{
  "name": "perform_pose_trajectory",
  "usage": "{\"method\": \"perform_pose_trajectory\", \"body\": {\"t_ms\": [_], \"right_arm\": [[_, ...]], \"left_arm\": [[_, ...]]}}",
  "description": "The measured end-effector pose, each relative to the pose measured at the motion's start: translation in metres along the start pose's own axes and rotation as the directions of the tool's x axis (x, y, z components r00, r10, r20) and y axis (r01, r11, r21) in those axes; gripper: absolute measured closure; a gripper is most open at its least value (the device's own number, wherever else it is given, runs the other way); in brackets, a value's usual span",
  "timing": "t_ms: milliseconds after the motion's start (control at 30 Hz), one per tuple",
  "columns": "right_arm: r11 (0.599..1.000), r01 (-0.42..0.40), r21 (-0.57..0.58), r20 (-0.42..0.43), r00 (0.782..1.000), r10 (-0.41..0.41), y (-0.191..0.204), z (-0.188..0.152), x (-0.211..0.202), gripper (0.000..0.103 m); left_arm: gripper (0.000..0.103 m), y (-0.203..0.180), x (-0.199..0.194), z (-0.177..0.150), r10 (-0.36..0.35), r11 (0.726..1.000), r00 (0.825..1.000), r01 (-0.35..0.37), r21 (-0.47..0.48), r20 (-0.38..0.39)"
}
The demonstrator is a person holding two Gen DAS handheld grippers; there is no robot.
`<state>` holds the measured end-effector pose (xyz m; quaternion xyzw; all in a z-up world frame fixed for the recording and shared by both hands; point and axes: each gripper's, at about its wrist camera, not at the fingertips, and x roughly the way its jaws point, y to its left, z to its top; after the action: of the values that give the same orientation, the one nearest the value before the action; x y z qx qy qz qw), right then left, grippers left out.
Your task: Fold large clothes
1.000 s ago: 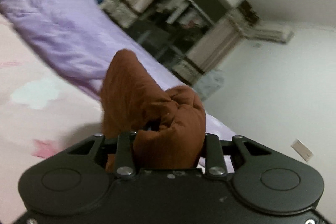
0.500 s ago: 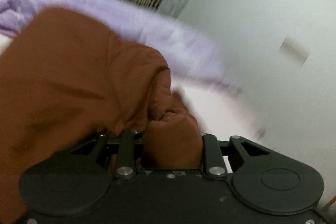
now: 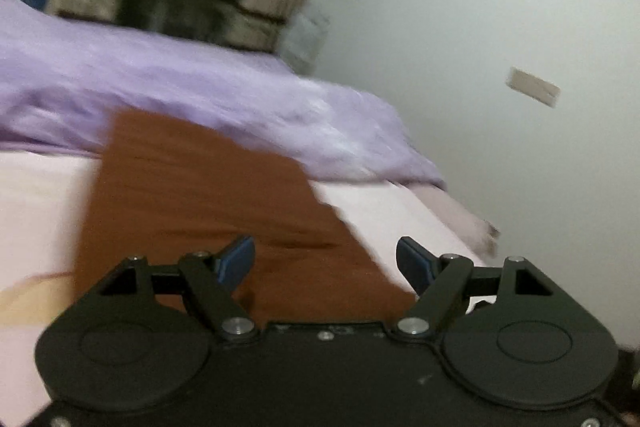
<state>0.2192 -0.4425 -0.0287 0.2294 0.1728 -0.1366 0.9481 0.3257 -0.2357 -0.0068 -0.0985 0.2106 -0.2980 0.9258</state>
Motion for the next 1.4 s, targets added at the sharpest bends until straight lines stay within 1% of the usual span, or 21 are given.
{"method": "perform_pose_trajectory", "body": {"t_ms": [67,133,200,233,333,400,500,567,600,667,700,733,800,833,933,1033,1100,1167,1233,1300,1400], "right_arm": [[0.989,-0.12,0.082,-0.063,0.99,0.125,0.001,-0.002,0.008,0.039],[0.965,-0.193,0.177,-0.108,0.971,0.214,0.002,-0.005,0.019,0.034],[0.945,-0.221,0.242,-0.146,0.954,0.26,0.004,-0.009,0.033,0.031],[0.942,-0.214,0.26,-0.162,0.952,0.261,0.005,-0.011,0.04,0.031],[0.922,-0.205,0.329,-0.181,0.944,0.275,0.007,-0.018,0.058,0.031],[0.893,-0.213,0.395,-0.184,0.935,0.304,0.006,-0.019,0.069,0.029],[0.87,-0.213,0.444,-0.201,0.923,0.328,0.008,-0.018,0.084,0.025],[0.839,-0.233,0.492,-0.181,0.915,0.36,0.01,-0.016,0.087,0.025],[0.837,-0.235,0.494,-0.177,0.915,0.362,0.014,-0.015,0.089,0.022],[0.87,-0.213,0.445,-0.199,0.923,0.328,0.023,-0.011,0.097,0.017],[0.894,-0.186,0.407,-0.23,0.927,0.298,0.029,-0.01,0.105,0.019],[0.907,-0.162,0.39,-0.252,0.928,0.274,0.033,-0.01,0.11,0.039],[0.909,-0.169,0.38,-0.248,0.929,0.276,0.035,-0.008,0.114,0.067],[0.907,-0.187,0.376,-0.234,0.928,0.289,0.036,-0.003,0.111,0.073],[0.908,-0.254,0.332,-0.119,0.944,0.308,0.035,0.018,0.082,0.078],[0.931,-0.233,0.281,-0.029,0.968,0.251,0.019,0.031,0.061,0.078],[0.935,-0.188,0.301,-0.053,0.976,0.213,-0.002,0.028,0.07,0.078],[0.924,-0.141,0.355,-0.136,0.97,0.201,-0.024,0.011,0.094,0.078],[0.92,-0.12,0.373,-0.181,0.963,0.199,-0.037,-0.009,0.11,0.078],[0.904,-0.149,0.402,-0.158,0.961,0.228,-0.048,-0.025,0.115,0.078],[0.913,-0.173,0.37,-0.137,0.962,0.238,-0.047,-0.027,0.112,0.075]], "left_arm": [[0.024,0.017,-0.027,-0.009,0.084,0.996,0.996,-0.084,0.014,0.015],[0.024,0.042,-0.051,-0.024,0.188,0.981,0.982,-0.189,0.038,0.007],[0.024,0.063,-0.06,-0.04,0.252,0.968,0.967,-0.251,0.028,-0.035],[0.024,0.072,-0.059,-0.049,0.263,0.965,0.962,-0.264,0.0,-0.067],[0.024,0.075,-0.047,-0.066,0.237,0.969,0.965,-0.243,-0.039,-0.115],[0.024,0.071,-0.038,-0.07,0.219,0.975,0.968,-0.222,-0.011,-0.123],[0.025,0.064,-0.02,-0.073,0.207,0.978,0.966,-0.204,0.036,-0.156],[0.026,0.067,-0.009,-0.078,0.222,0.975,0.962,-0.216,0.052,-0.161],[0.027,0.063,-0.014,-0.084,0.229,0.973,0.96,-0.222,0.062,-0.16],[0.029,0.067,-0.021,-0.091,0.254,0.967,0.954,-0.245,0.07,-0.16],[0.029,0.067,-0.013,-0.09,0.26,0.965,0.952,-0.251,0.071,-0.163],[0.029,0.068,-0.012,-0.089,0.259,0.966,0.952,-0.251,0.068,-0.164],[0.029,0.068,-0.02,-0.087,0.259,0.966,0.952,-0.252,0.063,-0.163],[0.029,0.067,-0.027,-0.085,0.257,0.966,0.953,-0.251,0.059,-0.158],[0.029,0.066,-0.034,-0.078,0.242,0.97,0.961,-0.238,0.048,-0.136],[0.029,0.072,-0.029,-0.075,0.239,0.971,0.961,-0.24,0.012,-0.14],[0.027,0.08,-0.022,-0.076,0.222,0.973,0.962,-0.23,-0.031,-0.161],[0.026,0.086,-0.014,-0.081,0.245,0.965,0.953,-0.258,-0.052,-0.18],[0.025,0.095,-0.008,-0.088,0.258,0.957,0.944,-0.278,-0.078,-0.205],[0.024,0.101,-0.01,-0.092,0.238,0.961,0.95,-0.261,-0.097,-0.201],[0.024,0.1,-0.011,-0.093,0.244,0.962,0.948,-0.263,-0.071,-0.203]]}}
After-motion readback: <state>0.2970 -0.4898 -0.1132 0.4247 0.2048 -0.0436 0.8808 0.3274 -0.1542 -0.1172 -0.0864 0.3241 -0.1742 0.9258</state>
